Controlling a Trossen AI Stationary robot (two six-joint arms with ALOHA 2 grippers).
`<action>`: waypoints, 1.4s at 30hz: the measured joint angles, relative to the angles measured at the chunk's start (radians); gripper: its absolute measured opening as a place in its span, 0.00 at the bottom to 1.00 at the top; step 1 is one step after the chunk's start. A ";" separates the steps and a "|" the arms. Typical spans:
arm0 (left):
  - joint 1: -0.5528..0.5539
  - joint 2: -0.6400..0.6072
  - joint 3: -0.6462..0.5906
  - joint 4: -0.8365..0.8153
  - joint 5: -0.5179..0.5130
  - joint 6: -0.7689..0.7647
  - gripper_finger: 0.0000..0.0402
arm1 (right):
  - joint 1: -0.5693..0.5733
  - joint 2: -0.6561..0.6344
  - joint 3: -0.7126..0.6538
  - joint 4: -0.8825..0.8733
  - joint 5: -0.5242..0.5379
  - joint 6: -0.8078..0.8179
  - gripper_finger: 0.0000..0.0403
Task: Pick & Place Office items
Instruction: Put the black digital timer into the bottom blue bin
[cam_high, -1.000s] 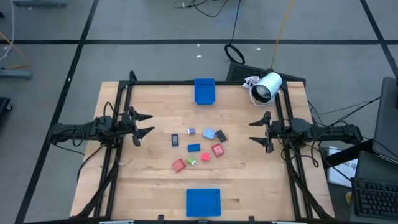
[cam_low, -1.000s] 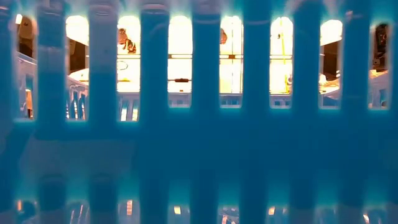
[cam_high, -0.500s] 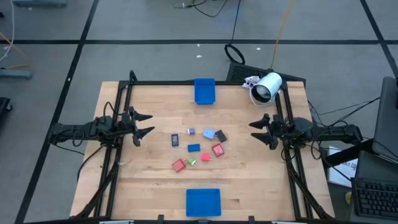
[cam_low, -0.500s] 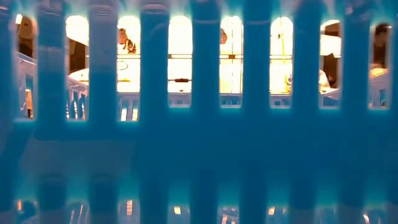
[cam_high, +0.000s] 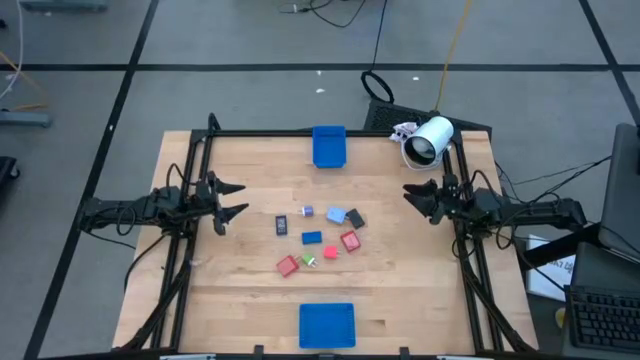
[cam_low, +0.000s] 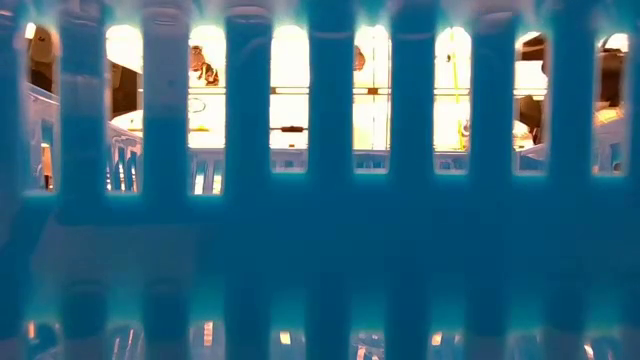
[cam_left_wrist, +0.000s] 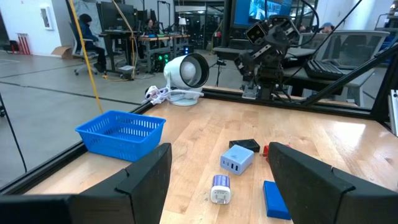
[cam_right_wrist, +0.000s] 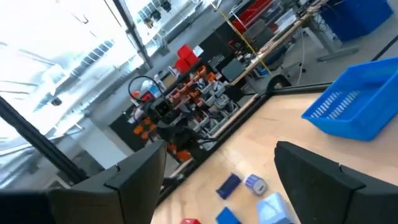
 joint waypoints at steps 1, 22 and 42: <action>0.000 0.000 0.000 0.000 0.000 0.000 0.68 | 0.000 0.019 0.000 0.025 -0.018 0.001 0.72; 0.000 0.000 0.000 0.000 0.000 0.000 0.68 | 0.178 0.977 0.182 0.560 0.110 -0.130 0.72; 0.000 0.000 0.000 0.000 0.000 0.000 0.68 | 0.147 1.521 0.860 -0.344 0.308 -0.250 0.72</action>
